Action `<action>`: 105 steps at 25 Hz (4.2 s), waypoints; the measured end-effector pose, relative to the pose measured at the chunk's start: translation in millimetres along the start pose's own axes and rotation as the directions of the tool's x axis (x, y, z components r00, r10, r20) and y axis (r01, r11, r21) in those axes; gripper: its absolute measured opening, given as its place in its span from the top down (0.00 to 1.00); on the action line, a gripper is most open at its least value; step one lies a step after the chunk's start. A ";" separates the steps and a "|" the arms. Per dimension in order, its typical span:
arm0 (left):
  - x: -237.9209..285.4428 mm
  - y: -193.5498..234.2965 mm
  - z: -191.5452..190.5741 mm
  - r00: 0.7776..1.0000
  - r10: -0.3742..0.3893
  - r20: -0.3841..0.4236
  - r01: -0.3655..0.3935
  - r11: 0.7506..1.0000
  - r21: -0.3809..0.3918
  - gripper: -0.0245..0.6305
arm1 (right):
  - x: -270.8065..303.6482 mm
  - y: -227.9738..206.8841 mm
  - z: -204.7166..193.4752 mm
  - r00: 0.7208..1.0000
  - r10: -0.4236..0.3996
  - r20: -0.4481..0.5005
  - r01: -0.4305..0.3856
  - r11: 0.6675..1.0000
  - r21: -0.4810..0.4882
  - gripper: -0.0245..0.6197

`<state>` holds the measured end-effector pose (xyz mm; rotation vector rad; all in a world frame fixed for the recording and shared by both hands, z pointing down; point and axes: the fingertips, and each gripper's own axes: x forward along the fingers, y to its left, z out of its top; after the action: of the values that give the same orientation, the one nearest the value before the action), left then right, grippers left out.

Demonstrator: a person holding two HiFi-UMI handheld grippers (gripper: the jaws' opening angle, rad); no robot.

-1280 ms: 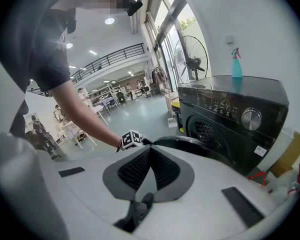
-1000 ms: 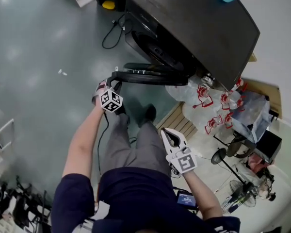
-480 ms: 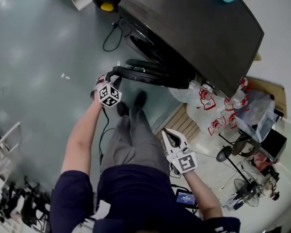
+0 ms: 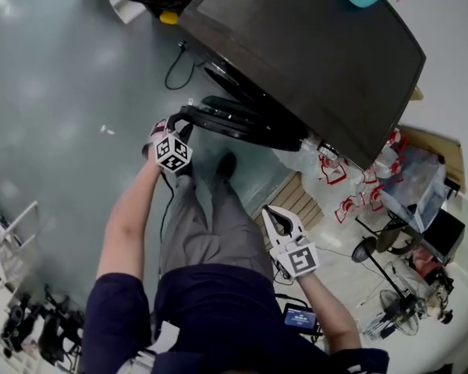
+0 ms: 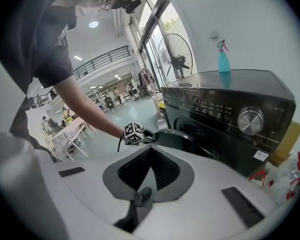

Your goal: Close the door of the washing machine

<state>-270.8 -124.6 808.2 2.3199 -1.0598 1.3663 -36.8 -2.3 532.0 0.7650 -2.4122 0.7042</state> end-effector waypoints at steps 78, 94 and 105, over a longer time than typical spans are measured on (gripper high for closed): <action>54.3 93.9 79.7 0.938 0.124 0.324 -0.035 0.963 -0.268 0.71 | 123.3 -1.8 50.2 0.982 -0.175 0.069 0.158 0.966 0.206 0.93; 60.8 94.7 86.1 0.919 0.177 0.352 -0.028 0.920 -0.391 0.74 | 120.1 -2.6 30.3 0.988 -0.149 0.033 0.138 0.964 0.227 0.93; 61.5 96.4 83.9 0.918 0.159 0.362 -0.014 0.928 -0.372 0.73 | 121.6 -1.0 23.4 0.990 -0.141 0.023 0.133 0.965 0.225 0.93</action>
<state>-264.5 -266.1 801.2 2.3218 -1.4075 0.6606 -129.8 -61.9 587.9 1.0336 -2.3121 0.9212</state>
